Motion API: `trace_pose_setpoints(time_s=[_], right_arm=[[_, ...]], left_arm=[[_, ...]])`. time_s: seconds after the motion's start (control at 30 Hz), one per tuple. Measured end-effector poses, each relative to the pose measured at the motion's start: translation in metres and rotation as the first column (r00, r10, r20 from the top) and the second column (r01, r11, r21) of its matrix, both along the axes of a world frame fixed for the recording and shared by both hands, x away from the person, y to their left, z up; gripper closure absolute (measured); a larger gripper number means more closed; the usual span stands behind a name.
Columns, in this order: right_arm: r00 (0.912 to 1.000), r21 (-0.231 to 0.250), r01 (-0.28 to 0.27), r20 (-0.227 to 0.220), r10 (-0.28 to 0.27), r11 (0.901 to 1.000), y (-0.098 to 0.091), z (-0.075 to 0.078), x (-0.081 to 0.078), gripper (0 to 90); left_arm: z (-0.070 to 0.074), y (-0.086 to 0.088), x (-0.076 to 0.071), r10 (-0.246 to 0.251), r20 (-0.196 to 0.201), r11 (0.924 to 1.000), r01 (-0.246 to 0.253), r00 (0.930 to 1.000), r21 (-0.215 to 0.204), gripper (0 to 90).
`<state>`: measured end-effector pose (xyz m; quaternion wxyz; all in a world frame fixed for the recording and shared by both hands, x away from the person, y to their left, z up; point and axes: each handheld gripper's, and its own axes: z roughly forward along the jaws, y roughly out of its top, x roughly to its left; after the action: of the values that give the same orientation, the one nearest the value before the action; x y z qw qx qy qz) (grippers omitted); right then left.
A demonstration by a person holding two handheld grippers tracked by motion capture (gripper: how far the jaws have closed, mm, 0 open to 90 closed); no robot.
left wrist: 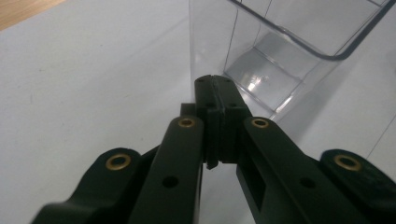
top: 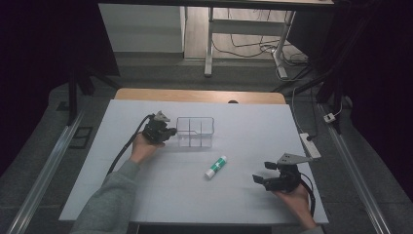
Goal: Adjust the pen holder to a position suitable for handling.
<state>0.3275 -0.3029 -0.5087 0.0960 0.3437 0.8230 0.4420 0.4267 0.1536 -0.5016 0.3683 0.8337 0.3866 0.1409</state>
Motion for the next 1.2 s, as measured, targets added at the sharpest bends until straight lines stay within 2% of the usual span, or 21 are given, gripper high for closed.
trace_pose_setpoints(time_s=[0.4,0.57,0.73,0.83,0.87,0.97,1.03,1.2], right_arm=[[1.0,-0.004,-0.009,-0.003,0.009,1.0,0.001,-0.001,0.001,18.7],[1.0,-0.019,-0.004,-0.001,0.004,0.9998,0.001,-0.001,0.0,18.8],[0.9999,-0.02,-0.01,0.005,0.01,0.9998,0.001,0.0,-0.001,18.8],[0.9999,-0.021,-0.011,0.007,0.011,0.9997,0.001,-0.001,-0.001,18.8],[0.9999,-0.018,-0.015,0.005,0.015,0.9997,0.001,-0.001,-0.001,18.7],[0.9998,-0.025,-0.015,0.011,0.016,0.9996,0.001,-0.001,-0.001,18.7],[0.9997,-0.026,-0.016,0.016,0.017,0.9995,0.001,0.0,-0.002,18.8],[0.9997,-0.017,-0.017,0.017,0.017,0.9997,0.001,0.0,-0.002,18.8]], left_arm=[[0.0,-0.015,0.004,-0.016,0.005,0.9998,0.016,0.9999,-0.009,88.4],[0.001,-0.015,0.004,-0.024,0.007,0.9996,0.024,0.9997,-0.015,88.2],[0.01,-0.011,0.0,-0.026,0.022,0.9994,0.026,0.9994,-0.022,87.5],[0.019,-0.009,-0.007,-0.042,0.034,0.9981,0.043,0.9985,-0.043,85.2],[0.021,-0.009,-0.009,-0.049,0.041,0.9979,0.051,0.9979,-0.039,83.5],[0.026,-0.009,-0.017,-0.07,0.059,0.9975,0.069,0.9958,0.018,77.0],[0.028,-0.006,-0.022,-0.099,0.046,0.995,0.098,0.994,0.023,65.6],[0.03,-0.002,-0.036,-0.095,0.062,0.9945,0.093,0.9935,0.048,53.2]])
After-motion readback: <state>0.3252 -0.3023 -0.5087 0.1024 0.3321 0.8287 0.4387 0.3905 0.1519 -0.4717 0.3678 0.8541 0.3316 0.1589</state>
